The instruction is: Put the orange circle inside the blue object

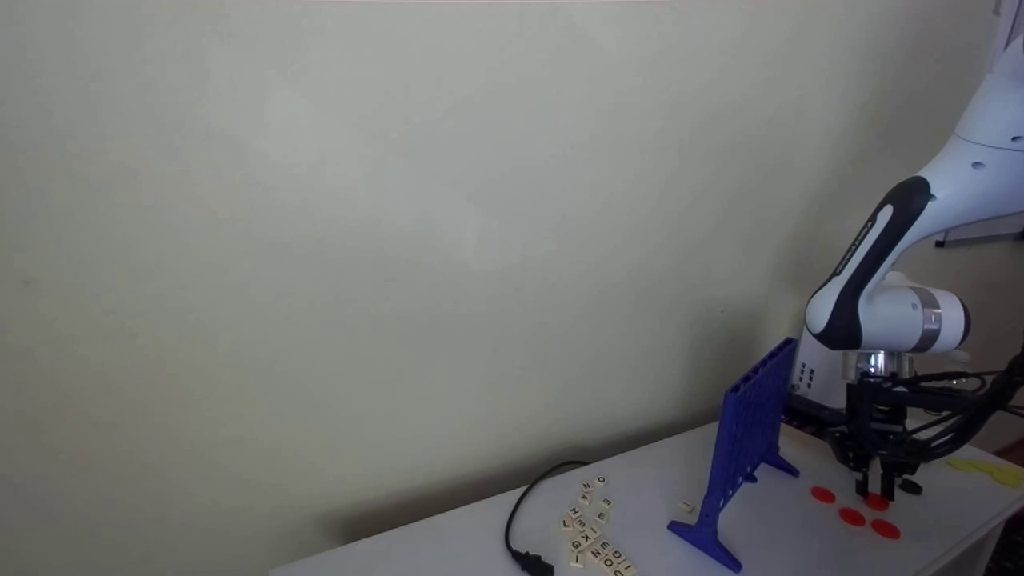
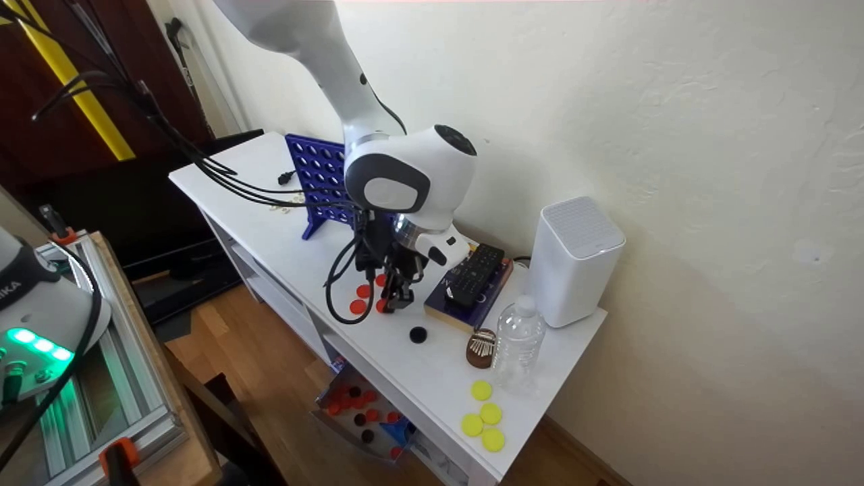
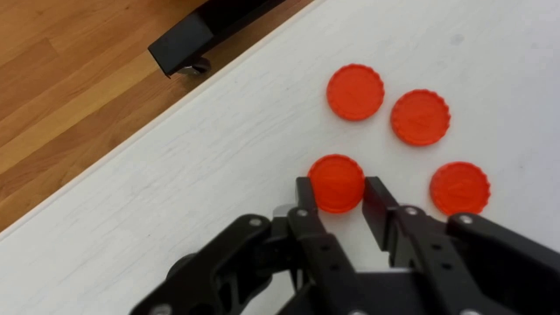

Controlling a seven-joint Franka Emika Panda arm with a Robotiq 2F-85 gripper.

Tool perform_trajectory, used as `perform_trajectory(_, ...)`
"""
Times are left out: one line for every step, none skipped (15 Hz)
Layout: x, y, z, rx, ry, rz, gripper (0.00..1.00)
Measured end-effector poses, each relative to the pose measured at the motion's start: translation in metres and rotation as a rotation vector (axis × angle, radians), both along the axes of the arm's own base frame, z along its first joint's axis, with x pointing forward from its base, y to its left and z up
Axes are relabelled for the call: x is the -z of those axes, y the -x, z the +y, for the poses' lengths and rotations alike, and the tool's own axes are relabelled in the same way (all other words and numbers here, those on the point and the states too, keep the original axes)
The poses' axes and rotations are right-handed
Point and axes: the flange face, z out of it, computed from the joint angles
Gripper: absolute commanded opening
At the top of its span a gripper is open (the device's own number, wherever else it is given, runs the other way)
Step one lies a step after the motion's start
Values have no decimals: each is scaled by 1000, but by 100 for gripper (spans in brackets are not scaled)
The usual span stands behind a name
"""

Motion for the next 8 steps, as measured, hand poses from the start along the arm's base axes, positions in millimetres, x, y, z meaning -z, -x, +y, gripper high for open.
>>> perform_trajectory(-5, 1, -2, -11, 4, -17, 8)
perform_trajectory(-11, 3, -3, -22, 6, -33, 8)
perform_trajectory(-17, 5, -4, -35, 10, -50, 8)
perform_trajectory(-23, 7, -4, -48, 12, -67, 8)
perform_trajectory(-29, 9, -3, -63, 16, -85, 8)
perform_trajectory(-35, 12, -2, -81, 18, -104, 8)
perform_trajectory(-41, 15, 0, -101, 22, -124, 8)
perform_trajectory(-48, 19, 2, -121, 25, -146, 8)
